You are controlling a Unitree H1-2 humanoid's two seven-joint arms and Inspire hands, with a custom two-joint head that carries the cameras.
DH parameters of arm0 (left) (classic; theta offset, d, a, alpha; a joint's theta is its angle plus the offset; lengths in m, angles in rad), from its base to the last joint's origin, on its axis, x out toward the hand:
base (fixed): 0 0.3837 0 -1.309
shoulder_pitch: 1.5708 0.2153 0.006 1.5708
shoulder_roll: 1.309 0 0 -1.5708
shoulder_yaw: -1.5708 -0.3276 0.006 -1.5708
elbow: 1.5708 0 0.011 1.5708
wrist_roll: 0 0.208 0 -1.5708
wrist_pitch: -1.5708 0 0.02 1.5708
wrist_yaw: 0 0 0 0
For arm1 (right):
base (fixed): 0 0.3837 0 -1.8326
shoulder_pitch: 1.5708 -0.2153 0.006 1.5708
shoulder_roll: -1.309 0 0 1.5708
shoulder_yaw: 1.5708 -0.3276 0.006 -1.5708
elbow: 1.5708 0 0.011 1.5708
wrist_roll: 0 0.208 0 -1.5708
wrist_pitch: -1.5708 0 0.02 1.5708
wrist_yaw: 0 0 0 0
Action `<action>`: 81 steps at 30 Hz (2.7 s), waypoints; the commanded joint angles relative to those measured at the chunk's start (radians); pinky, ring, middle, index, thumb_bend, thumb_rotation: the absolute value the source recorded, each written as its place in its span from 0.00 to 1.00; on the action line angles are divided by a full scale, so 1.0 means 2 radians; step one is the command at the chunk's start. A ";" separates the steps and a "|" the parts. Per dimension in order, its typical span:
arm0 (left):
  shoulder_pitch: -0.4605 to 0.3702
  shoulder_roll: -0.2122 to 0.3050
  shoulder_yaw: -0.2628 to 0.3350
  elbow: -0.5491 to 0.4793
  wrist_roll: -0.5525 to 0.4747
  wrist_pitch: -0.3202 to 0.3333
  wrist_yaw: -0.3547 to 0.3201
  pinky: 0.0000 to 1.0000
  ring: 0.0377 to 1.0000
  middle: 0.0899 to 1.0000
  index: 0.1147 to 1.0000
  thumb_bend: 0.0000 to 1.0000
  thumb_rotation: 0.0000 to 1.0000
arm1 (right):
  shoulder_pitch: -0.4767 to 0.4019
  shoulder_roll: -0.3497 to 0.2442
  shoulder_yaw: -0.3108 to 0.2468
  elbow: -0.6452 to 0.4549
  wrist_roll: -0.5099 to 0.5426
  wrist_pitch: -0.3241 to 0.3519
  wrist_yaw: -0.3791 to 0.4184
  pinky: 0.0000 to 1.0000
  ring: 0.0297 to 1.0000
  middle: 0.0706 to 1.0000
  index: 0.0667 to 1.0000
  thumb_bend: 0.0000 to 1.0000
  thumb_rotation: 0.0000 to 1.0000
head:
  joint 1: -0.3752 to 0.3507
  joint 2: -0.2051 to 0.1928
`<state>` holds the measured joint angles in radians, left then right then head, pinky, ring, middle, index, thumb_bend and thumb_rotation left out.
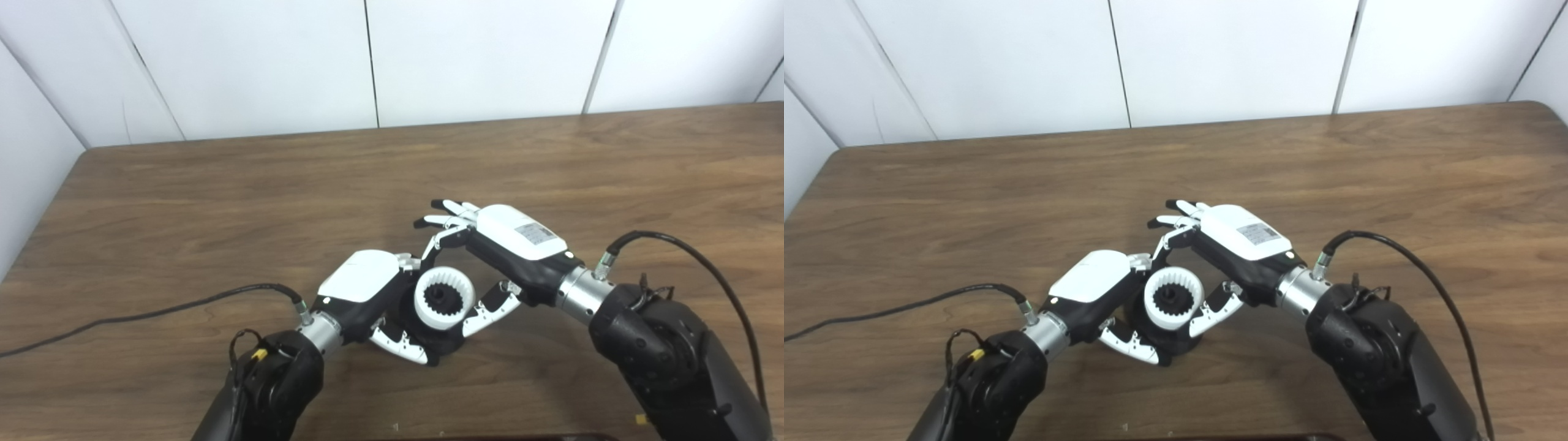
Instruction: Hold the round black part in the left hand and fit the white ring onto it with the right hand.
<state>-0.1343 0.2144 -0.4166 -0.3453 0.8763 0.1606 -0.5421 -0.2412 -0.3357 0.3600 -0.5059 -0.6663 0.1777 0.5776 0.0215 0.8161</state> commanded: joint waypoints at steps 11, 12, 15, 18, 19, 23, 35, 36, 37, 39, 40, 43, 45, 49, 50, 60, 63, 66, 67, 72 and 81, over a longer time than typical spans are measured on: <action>-0.014 -0.004 0.003 -0.019 -0.001 -0.001 0.007 0.87 0.92 0.86 0.68 0.82 0.34 | -0.020 0.001 -0.012 -0.001 0.004 -0.019 -0.015 0.99 0.99 0.89 0.46 0.52 0.16 | 0.000 -0.003; -0.014 -0.004 0.003 -0.019 -0.001 -0.001 0.007 0.87 0.92 0.86 0.69 0.82 0.34 | -0.020 0.001 -0.013 -0.001 0.005 -0.018 -0.016 0.99 0.99 0.89 0.46 0.52 0.16 | 0.000 -0.003; -0.014 -0.004 0.003 -0.018 0.000 -0.005 0.012 0.87 0.91 0.85 0.69 0.83 0.34 | -0.023 0.003 -0.015 0.002 0.003 -0.020 -0.018 0.99 1.00 0.89 0.46 0.52 0.16 | 0.000 -0.003; -0.014 -0.003 0.003 -0.018 -0.001 -0.005 0.011 0.87 0.92 0.86 0.69 0.82 0.34 | -0.024 0.004 -0.015 0.004 0.002 -0.019 -0.018 0.99 1.00 0.89 0.46 0.52 0.16 | 0.000 -0.003; -0.014 -0.003 0.003 -0.018 0.000 -0.004 0.010 0.87 0.92 0.86 0.69 0.82 0.34 | -0.025 0.005 -0.015 0.005 0.001 -0.019 -0.018 0.99 1.00 0.89 0.46 0.52 0.16 | 0.000 -0.003; -0.014 -0.003 0.003 -0.019 -0.001 -0.004 0.009 0.87 0.92 0.86 0.70 0.82 0.35 | -0.024 0.009 -0.015 0.010 0.001 -0.017 -0.021 0.99 0.99 0.89 0.46 0.52 0.16 | 0.000 -0.002; -0.015 -0.005 0.003 -0.019 -0.002 -0.005 0.012 0.86 0.91 0.86 0.70 0.82 0.35 | -0.024 0.011 -0.010 0.020 -0.002 -0.019 -0.024 0.99 0.99 0.89 0.46 0.52 0.16 | 0.002 0.000; -0.015 -0.005 0.003 -0.019 -0.003 -0.005 0.012 0.86 0.91 0.86 0.70 0.82 0.35 | -0.024 0.012 -0.009 0.020 -0.003 -0.019 -0.023 0.99 0.99 0.89 0.46 0.52 0.16 | 0.002 0.000; -0.015 -0.005 0.003 -0.019 -0.003 -0.005 0.012 0.86 0.91 0.86 0.70 0.82 0.35 | -0.024 0.012 -0.008 0.021 -0.003 -0.019 -0.023 0.99 0.99 0.89 0.46 0.52 0.16 | 0.002 0.000; -0.016 -0.005 0.004 -0.021 -0.003 0.000 0.007 0.87 0.92 0.86 0.70 0.82 0.34 | -0.021 0.013 -0.005 0.023 -0.003 -0.019 -0.023 0.99 0.99 0.89 0.46 0.52 0.16 | 0.002 0.000; -0.016 -0.005 0.004 -0.021 -0.002 0.000 0.006 0.87 0.92 0.86 0.69 0.82 0.34 | -0.020 0.013 -0.004 0.024 -0.003 -0.019 -0.024 0.99 0.99 0.89 0.46 0.52 0.16 | 0.002 0.000; -0.016 -0.004 0.003 -0.021 0.001 0.000 0.009 0.86 0.91 0.86 0.69 0.83 0.34 | -0.017 0.014 -0.002 0.025 -0.006 -0.019 -0.024 0.99 0.99 0.89 0.46 0.52 0.16 | 0.002 0.000; -0.016 -0.004 0.003 -0.021 0.004 -0.001 0.011 0.86 0.91 0.86 0.69 0.83 0.34 | -0.016 0.013 -0.001 0.025 -0.006 -0.019 -0.024 0.99 0.99 0.89 0.46 0.52 0.16 | 0.002 0.003; -0.020 -0.002 0.002 -0.024 0.006 0.002 0.004 0.86 0.91 0.86 0.70 0.82 0.36 | -0.015 0.012 0.000 0.024 -0.007 -0.020 -0.022 1.00 0.99 0.89 0.46 0.52 0.16 | -0.001 0.005; -0.019 -0.002 0.002 -0.024 0.005 0.000 0.006 0.86 0.91 0.86 0.70 0.82 0.35 | -0.015 0.012 0.000 0.024 -0.007 -0.019 -0.021 0.99 0.99 0.89 0.46 0.52 0.16 | -0.001 0.005; -0.017 -0.003 0.003 -0.019 0.002 -0.010 0.022 0.85 0.90 0.85 0.67 0.83 0.37 | -0.012 0.008 0.006 0.021 -0.012 -0.017 -0.014 0.99 0.99 0.89 0.46 0.52 0.16 | 0.000 0.007; -0.019 -0.002 0.003 -0.021 0.002 -0.005 0.015 0.86 0.90 0.86 0.69 0.82 0.38 | -0.010 0.006 0.007 0.021 -0.013 -0.018 -0.014 0.99 0.99 0.89 0.46 0.52 0.16 | 0.001 0.007; -0.020 -0.003 0.004 -0.022 0.001 -0.003 0.013 0.86 0.90 0.86 0.69 0.81 0.39 | -0.009 0.004 0.007 0.021 -0.010 -0.017 -0.011 0.99 0.99 0.89 0.46 0.52 0.16 | 0.001 0.007; -0.020 -0.003 0.004 -0.022 0.001 -0.003 0.013 0.85 0.90 0.85 0.69 0.81 0.38 | -0.009 0.003 0.008 0.022 -0.009 -0.017 -0.011 0.99 0.99 0.89 0.46 0.52 0.16 | 0.001 0.007; -0.017 -0.004 0.004 -0.021 0.003 -0.003 0.016 0.85 0.90 0.85 0.68 0.81 0.37 | -0.009 -0.001 0.010 0.022 -0.005 -0.014 -0.004 0.99 0.99 0.89 0.46 0.52 0.17 | 0.001 0.006; -0.019 -0.002 0.004 -0.019 0.001 -0.007 0.017 0.85 0.90 0.86 0.71 0.82 0.39 | -0.009 -0.002 0.008 0.026 0.000 -0.011 -0.005 0.99 0.99 0.89 0.66 0.88 0.38 | 0.002 0.005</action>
<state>-0.1341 0.2096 -0.4160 -0.3553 0.8749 0.1687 -0.5364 -0.2407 -0.3388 0.3775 -0.4430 -0.6743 0.1715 0.5669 0.0246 0.8253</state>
